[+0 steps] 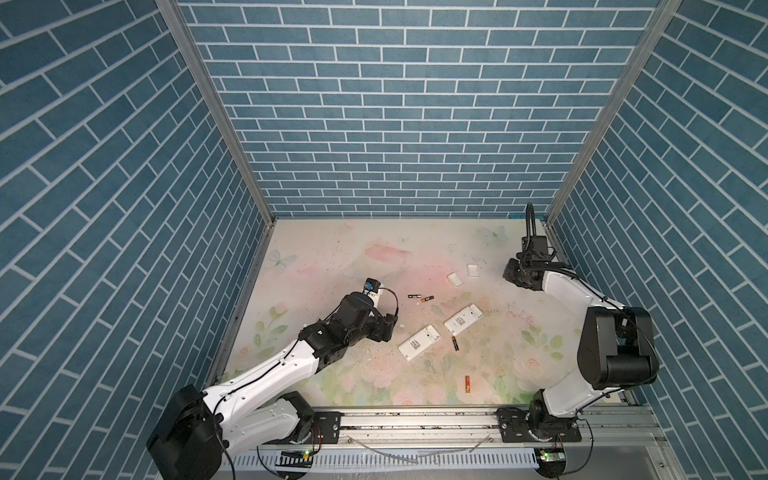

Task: Unload the batteries from the remote control
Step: 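Set the screwdriver down with the right gripper while the left arm draws back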

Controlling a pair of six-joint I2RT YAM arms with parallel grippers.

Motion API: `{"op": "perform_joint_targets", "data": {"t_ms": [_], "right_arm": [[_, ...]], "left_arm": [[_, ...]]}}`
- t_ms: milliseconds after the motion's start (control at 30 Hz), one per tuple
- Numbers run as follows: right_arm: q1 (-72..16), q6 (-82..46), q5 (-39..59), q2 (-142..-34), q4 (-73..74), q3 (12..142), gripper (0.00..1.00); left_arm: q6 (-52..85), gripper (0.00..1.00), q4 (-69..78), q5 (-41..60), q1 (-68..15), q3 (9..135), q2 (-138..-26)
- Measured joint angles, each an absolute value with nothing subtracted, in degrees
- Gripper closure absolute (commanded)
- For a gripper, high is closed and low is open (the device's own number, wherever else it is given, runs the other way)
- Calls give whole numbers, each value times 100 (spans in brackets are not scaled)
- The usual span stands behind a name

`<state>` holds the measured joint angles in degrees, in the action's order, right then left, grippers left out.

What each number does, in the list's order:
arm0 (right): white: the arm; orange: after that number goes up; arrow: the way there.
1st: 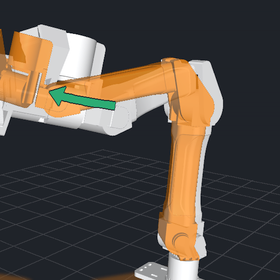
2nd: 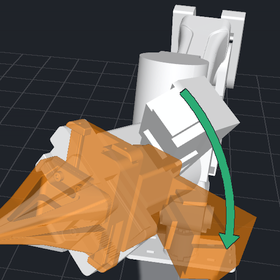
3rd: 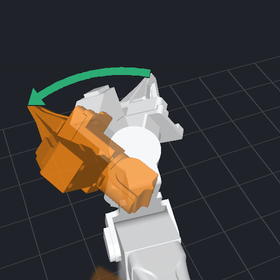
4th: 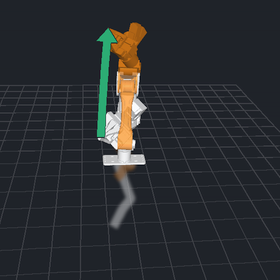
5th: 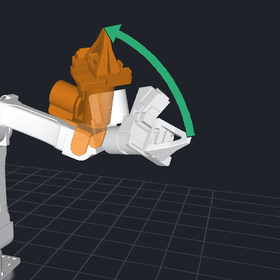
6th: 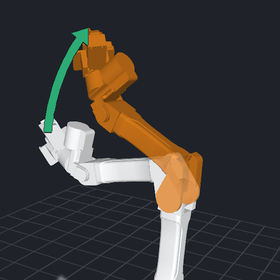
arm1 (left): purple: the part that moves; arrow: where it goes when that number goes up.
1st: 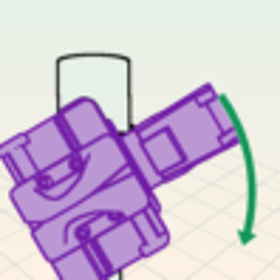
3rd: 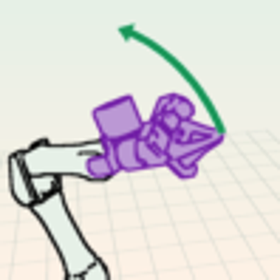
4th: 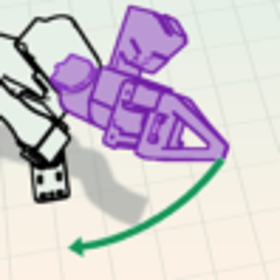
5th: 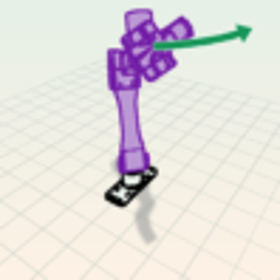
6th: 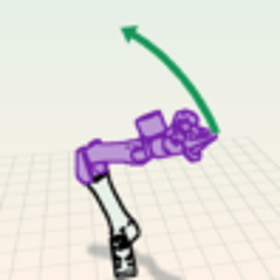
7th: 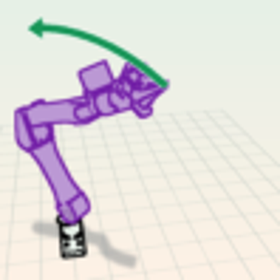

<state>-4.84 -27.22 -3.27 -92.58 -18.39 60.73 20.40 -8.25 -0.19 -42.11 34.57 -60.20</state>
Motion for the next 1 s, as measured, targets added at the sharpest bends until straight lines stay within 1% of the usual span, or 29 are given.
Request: {"op": "perform_joint_targets", "data": {"t_ms": [433, 567, 633, 800, 1000], "right_arm": [[-676, -3030, -580, -9133, -1448, 5699, 75], [-725, -3142, -611, -9078, -1304, 5537, 73], [-757, -3183, -510, -9085, -1402, 5433, 71], [-893, -3326, -196, -9209, -2239, 5009, 66], [-943, -3426, -137, -9203, -2469, 4965, 65]], "left_arm": [[2062, 15, -821, -16, -4200, 3380, -5677], [2060, 15, -821, -12, -4200, 3374, -5658], [2060, 15, -810, -3, -4200, 3352, -5636], [2062, 15, -797, 8, -4200, 3245, -5533], [2064, 14, -799, 3, -4198, 3192, -5393]]}}
